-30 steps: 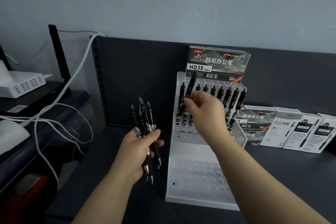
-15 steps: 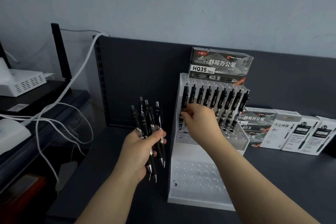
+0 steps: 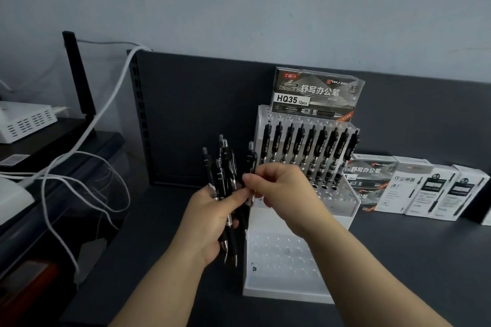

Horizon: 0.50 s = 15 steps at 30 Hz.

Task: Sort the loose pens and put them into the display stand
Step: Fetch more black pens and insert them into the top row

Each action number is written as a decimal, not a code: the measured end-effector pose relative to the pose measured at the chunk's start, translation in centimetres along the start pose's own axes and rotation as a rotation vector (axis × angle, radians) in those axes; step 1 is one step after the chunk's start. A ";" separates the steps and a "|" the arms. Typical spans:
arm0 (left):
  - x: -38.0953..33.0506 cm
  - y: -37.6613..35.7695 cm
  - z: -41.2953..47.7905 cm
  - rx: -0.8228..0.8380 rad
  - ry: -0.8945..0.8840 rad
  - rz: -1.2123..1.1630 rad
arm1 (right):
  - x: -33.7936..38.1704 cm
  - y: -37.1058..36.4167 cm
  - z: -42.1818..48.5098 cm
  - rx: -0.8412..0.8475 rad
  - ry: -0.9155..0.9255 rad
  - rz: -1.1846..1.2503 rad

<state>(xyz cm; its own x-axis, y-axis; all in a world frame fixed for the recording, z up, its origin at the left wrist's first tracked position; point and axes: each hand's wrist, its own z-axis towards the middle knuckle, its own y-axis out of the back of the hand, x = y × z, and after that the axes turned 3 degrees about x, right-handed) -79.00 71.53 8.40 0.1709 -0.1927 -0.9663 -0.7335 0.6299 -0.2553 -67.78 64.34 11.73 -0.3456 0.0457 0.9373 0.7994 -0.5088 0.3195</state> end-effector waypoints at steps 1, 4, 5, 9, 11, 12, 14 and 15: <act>0.0 0.1 0.1 -0.013 0.006 -0.009 | 0.3 0.5 0.1 -0.037 -0.002 0.051; 0.0 0.5 0.5 -0.080 0.011 -0.028 | 1.1 2.3 0.7 -0.258 0.049 0.176; -0.1 0.5 0.6 -0.094 0.014 -0.028 | 1.2 2.8 1.0 -0.329 0.072 0.172; -0.1 0.4 0.7 -0.097 0.041 -0.035 | 0.7 3.6 2.2 -0.444 0.117 -0.090; -0.1 0.3 0.7 -0.095 0.050 -0.040 | 0.1 3.2 2.7 -0.439 0.116 -0.209; -0.1 0.2 0.7 -0.094 0.053 -0.041 | -0.2 3.1 3.0 -0.444 0.113 -0.261; -0.2 0.2 0.7 -0.096 0.062 -0.049 | -0.5 3.0 3.4 -0.448 0.105 -0.370; -0.2 0.1 0.7 -0.101 0.065 -0.052 | -0.6 2.9 3.5 -0.436 0.099 -0.431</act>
<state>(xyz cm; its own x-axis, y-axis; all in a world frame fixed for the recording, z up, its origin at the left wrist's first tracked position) -78.68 72.17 8.49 0.1699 -0.2735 -0.9468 -0.7880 0.5392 -0.2972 -63.50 65.84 12.54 -0.6532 0.2557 0.7127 0.3106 -0.7679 0.5602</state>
